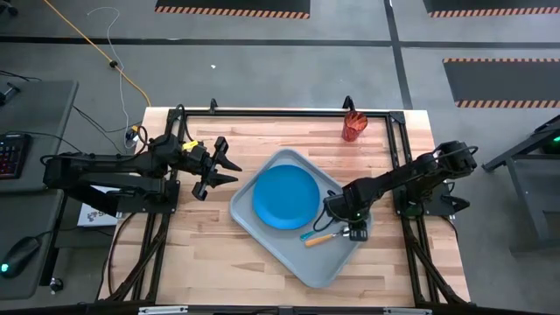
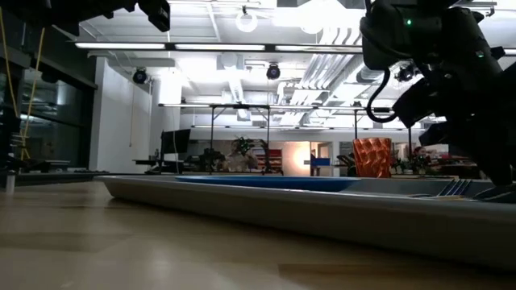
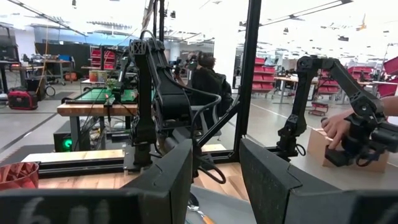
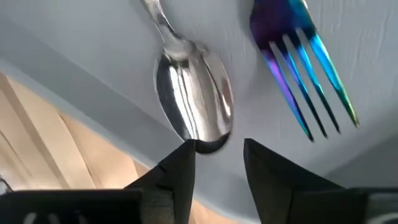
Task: Pick and place plate/cup/fork/spoon on tray
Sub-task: Put the yellow spoon on the right side of the gray serving tray
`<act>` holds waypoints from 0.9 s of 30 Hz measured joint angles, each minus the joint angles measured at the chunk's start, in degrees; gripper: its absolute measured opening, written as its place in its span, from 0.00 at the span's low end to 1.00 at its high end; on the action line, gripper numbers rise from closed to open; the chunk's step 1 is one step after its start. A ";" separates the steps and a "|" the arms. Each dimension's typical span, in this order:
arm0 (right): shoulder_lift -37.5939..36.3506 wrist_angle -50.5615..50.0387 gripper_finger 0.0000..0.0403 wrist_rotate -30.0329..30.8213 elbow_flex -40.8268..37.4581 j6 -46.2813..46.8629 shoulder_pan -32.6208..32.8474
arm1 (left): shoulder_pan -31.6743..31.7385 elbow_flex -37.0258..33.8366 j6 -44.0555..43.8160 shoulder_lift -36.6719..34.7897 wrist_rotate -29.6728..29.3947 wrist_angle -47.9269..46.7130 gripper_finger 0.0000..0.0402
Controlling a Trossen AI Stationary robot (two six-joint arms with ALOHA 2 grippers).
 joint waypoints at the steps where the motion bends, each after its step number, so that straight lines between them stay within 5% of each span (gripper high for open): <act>1: 0.00 -0.66 0.32 0.02 0.00 -0.23 -0.02 | 0.00 0.00 0.00 0.00 0.00 0.00 0.31; 9: 0.00 -10.44 0.32 0.77 3.02 -3.17 -0.02 | 0.00 0.00 0.02 0.00 0.00 0.00 0.31; 15: -0.04 -12.24 0.32 8.28 9.40 -4.81 -0.02 | 0.00 0.02 0.02 0.00 0.00 -0.02 0.31; 20: -0.11 8.77 0.25 16.04 10.02 0.23 -0.02 | 0.00 0.02 -0.02 0.02 0.00 -0.62 0.31; 24: 1.90 30.52 0.12 19.46 7.05 2.38 0.69 | 0.00 0.02 -0.90 0.02 0.00 -1.29 0.31; 27: 4.79 37.05 0.02 20.53 6.73 2.24 2.36 | -0.02 0.02 -0.99 0.02 0.02 -1.49 0.31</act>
